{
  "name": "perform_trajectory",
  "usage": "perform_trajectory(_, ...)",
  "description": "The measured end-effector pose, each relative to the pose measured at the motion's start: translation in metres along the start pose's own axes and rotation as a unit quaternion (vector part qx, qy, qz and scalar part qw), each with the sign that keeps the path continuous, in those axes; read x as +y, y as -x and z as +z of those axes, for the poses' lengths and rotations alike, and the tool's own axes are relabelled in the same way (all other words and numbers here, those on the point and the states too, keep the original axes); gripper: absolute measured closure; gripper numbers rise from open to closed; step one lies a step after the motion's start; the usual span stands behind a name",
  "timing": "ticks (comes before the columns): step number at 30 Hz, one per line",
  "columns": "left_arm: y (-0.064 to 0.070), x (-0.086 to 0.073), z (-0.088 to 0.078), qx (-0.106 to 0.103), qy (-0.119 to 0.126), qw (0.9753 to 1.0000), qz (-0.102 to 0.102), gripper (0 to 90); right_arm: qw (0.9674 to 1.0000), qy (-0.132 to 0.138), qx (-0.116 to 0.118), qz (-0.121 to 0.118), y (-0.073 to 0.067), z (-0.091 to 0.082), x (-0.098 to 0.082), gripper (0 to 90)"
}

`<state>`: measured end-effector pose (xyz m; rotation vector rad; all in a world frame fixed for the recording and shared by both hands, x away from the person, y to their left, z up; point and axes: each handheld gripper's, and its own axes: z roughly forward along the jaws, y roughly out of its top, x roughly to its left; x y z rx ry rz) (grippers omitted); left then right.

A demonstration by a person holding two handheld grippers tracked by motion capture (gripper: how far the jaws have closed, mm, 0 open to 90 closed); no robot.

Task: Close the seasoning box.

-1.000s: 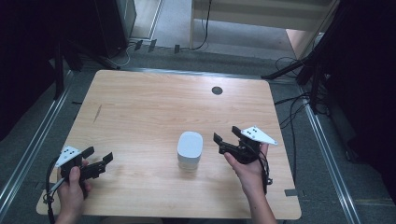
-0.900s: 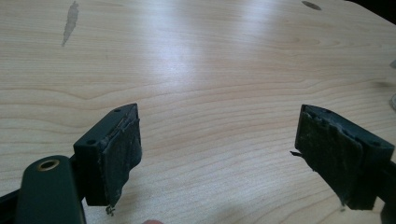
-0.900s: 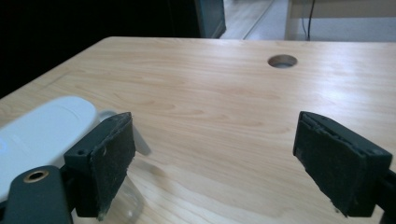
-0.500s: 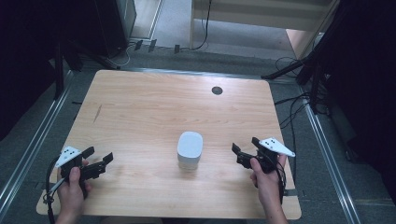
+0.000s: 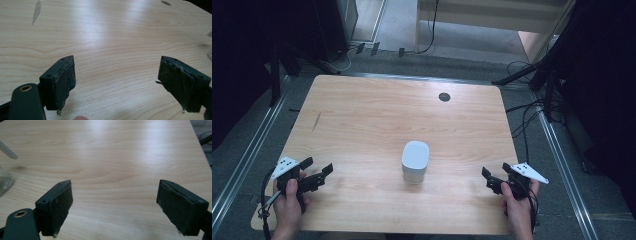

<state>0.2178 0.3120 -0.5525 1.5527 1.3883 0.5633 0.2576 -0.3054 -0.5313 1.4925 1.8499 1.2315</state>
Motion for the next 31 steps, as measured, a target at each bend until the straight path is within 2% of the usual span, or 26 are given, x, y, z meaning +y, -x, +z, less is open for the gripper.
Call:
perform_trajectory(2, 0.000, 0.000, 0.000, 0.000, 0.001, 1.0000, -0.001, 14.7, 1.0000, -0.001, -0.002, -0.003, 0.003, -0.002, -0.002, 13.8)
perform_trajectory(5, -0.001, 0.000, 0.000, 0.000, 0.000, 1.0000, -0.003, 14.6, 0.9999, -0.002, -0.010, 0.004, 0.016, -0.011, -0.012, 13.8)
perform_trajectory(7, 0.000, 0.000, 0.000, 0.001, 0.000, 1.0000, -0.003, 14.7, 0.9999, -0.003, -0.012, 0.007, 0.019, -0.013, -0.014, 13.8)
perform_trajectory(9, 0.000, 0.000, 0.000, 0.002, 0.000, 1.0000, -0.003, 14.7, 0.9997, -0.002, -0.020, 0.009, 0.027, -0.019, -0.021, 13.8)
perform_trajectory(12, 0.000, 0.000, 0.000, 0.003, 0.001, 1.0000, -0.003, 14.7, 0.9995, -0.001, -0.023, 0.020, 0.032, -0.023, -0.025, 14.1)
perform_trajectory(13, 0.000, 0.000, 0.000, 0.003, 0.001, 1.0000, -0.003, 14.6, 0.9994, 0.006, -0.021, 0.026, 0.034, -0.027, -0.027, 14.1)
perform_trajectory(15, 0.000, 0.000, 0.000, 0.003, 0.001, 1.0000, -0.003, 14.7, 0.9994, 0.006, -0.028, 0.021, 0.036, -0.030, -0.028, 14.2)
perform_trajectory(19, -0.001, 0.001, 0.001, 0.005, 0.000, 1.0000, -0.001, 14.7, 0.9981, 0.028, -0.053, -0.016, 0.030, -0.038, -0.033, 14.2)
perform_trajectory(22, 0.000, 0.001, 0.001, 0.005, -0.001, 1.0000, 0.001, 14.7, 0.9981, 0.025, -0.048, -0.031, 0.028, -0.037, -0.033, 14.1)
perform_trajectory(25, 0.001, 0.001, 0.001, 0.007, -0.001, 1.0000, 0.003, 14.6, 0.9989, 0.015, -0.042, -0.015, 0.031, -0.036, -0.032, 14.1)
perform_trajectory(26, 0.001, 0.001, 0.001, 0.007, -0.001, 1.0000, 0.003, 14.7, 0.9989, 0.015, -0.042, -0.015, 0.031, -0.036, -0.032, 14.1)
perform_trajectory(27, 0.001, 0.001, 0.002, 0.006, -0.003, 1.0000, 0.003, 14.7, 0.9990, 0.017, -0.041, -0.001, 0.034, -0.036, -0.031, 14.2)
perform_trajectory(31, 0.001, 0.001, 0.002, 0.006, -0.003, 1.0000, 0.004, 14.7, 0.9989, 0.017, -0.041, 0.016, 0.037, -0.036, -0.031, 14.2)
